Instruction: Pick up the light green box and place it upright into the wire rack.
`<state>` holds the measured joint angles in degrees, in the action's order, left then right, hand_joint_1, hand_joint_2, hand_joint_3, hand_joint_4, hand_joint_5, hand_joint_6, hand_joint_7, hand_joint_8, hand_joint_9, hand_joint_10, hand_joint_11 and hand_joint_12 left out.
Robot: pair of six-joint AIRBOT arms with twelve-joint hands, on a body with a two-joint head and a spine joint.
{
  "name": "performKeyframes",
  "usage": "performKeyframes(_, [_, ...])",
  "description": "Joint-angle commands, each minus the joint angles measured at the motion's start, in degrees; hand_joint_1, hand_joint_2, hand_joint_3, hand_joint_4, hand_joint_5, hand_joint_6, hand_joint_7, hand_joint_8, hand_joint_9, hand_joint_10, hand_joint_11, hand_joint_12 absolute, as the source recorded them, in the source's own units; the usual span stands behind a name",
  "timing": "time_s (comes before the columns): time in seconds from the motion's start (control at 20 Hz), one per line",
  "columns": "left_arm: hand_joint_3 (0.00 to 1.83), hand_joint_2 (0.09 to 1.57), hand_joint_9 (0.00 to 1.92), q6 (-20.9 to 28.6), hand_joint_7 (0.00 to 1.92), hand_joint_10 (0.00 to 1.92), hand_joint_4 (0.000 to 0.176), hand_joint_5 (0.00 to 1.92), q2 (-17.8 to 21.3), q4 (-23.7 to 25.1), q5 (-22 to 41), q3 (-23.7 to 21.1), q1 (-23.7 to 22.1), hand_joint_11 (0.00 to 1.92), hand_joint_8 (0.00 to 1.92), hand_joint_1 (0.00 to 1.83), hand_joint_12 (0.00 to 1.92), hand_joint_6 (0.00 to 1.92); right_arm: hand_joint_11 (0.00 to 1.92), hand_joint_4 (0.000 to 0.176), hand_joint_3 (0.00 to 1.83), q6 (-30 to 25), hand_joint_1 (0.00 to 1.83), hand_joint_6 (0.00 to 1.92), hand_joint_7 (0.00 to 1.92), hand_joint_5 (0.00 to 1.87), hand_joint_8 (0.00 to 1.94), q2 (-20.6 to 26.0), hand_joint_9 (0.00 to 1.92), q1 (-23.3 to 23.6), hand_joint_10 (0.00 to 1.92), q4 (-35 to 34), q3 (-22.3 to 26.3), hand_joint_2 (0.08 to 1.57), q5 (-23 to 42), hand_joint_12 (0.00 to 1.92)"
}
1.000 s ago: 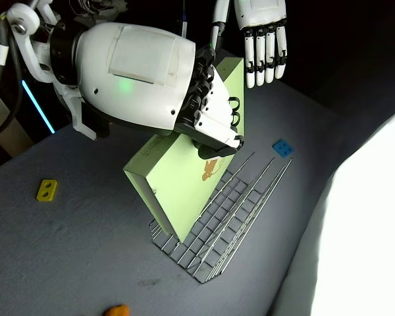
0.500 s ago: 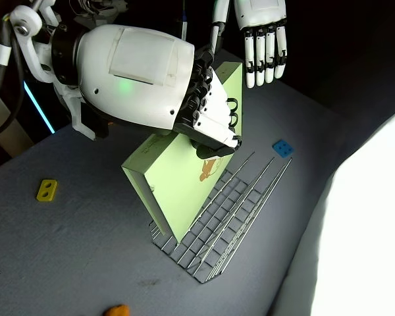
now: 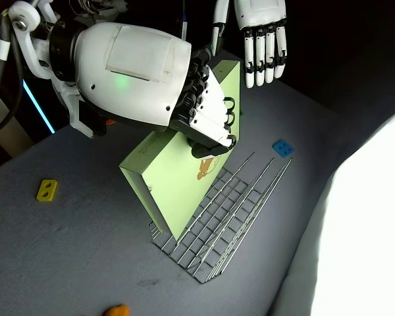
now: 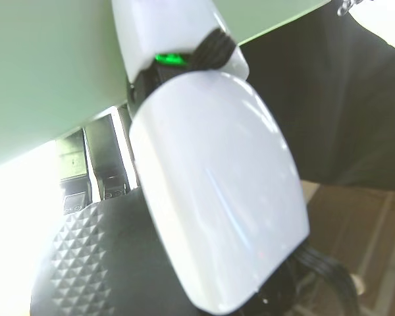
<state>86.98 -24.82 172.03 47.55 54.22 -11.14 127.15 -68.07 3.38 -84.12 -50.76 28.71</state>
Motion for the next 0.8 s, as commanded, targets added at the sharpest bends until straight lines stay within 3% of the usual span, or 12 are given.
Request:
performKeyframes(0.0, [0.0,1.27,0.26,-0.25,0.29,0.01,0.0,0.26,-0.16,0.55,-4.81,-0.06,-0.32,0.0,0.01,0.14,0.55,0.01,0.5,0.0,0.0,-0.39,1.24,0.76,0.94,1.05,1.24,0.35,0.76,0.65,1.37,1.82,-0.11,1.12,1.65,1.78])
performKeyframes(0.75, [0.0,1.27,0.27,-0.25,0.29,0.01,0.0,0.26,-0.17,0.55,-4.81,-0.09,-0.34,0.0,0.0,0.14,0.56,0.0,0.5,0.0,0.0,-4.17,1.24,0.78,0.94,1.04,1.24,-3.8,0.76,-3.42,1.37,1.42,-7.69,1.12,-0.41,1.78])
